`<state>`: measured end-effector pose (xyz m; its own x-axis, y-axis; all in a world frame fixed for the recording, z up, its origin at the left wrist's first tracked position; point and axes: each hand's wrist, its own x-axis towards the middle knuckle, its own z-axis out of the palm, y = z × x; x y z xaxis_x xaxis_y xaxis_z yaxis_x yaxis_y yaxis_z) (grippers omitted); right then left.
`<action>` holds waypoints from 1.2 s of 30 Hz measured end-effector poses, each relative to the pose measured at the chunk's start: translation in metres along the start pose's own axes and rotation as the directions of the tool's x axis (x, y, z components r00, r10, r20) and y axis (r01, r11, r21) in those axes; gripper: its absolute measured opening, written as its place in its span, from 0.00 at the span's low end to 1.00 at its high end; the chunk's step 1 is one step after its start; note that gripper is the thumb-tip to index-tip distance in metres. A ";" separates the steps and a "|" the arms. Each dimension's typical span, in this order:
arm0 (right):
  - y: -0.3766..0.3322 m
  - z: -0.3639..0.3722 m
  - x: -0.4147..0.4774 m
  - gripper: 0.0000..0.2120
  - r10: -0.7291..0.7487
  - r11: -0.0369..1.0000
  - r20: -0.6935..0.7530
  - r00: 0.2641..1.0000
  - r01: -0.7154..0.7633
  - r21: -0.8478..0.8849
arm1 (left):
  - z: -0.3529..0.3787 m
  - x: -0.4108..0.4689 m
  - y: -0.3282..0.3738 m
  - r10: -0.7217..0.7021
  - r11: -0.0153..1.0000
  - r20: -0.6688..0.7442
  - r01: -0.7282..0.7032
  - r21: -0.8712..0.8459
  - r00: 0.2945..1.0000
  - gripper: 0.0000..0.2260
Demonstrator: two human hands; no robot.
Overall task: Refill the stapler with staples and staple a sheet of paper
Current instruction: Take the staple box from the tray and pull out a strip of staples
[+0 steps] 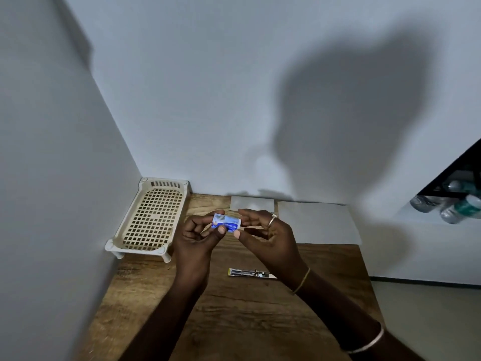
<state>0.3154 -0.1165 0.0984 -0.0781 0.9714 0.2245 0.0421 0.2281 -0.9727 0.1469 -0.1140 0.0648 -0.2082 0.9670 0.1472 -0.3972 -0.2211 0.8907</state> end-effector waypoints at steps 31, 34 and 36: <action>0.002 -0.038 -0.042 0.09 -0.078 0.992 -0.062 0.995 0.072 -0.100 | 0.040 -0.031 0.016 -0.081 0.996 0.043 0.079 0.049 0.996 0.17; 0.004 -0.039 -0.045 0.09 -0.057 0.994 -0.067 0.996 0.051 -0.100 | 0.040 -0.032 0.016 -0.090 0.993 0.048 0.086 0.080 0.995 0.16; 0.006 -0.038 -0.047 0.09 -0.030 0.996 -0.075 0.997 0.024 -0.088 | 0.039 -0.034 0.016 -0.082 0.993 0.067 0.075 0.092 0.994 0.15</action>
<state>0.3576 -0.1578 0.0841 -0.0045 0.9662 0.2578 0.1272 0.2562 -0.9582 0.1827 -0.1451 0.0911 -0.1145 0.9881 0.1023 -0.3276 -0.1348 0.9351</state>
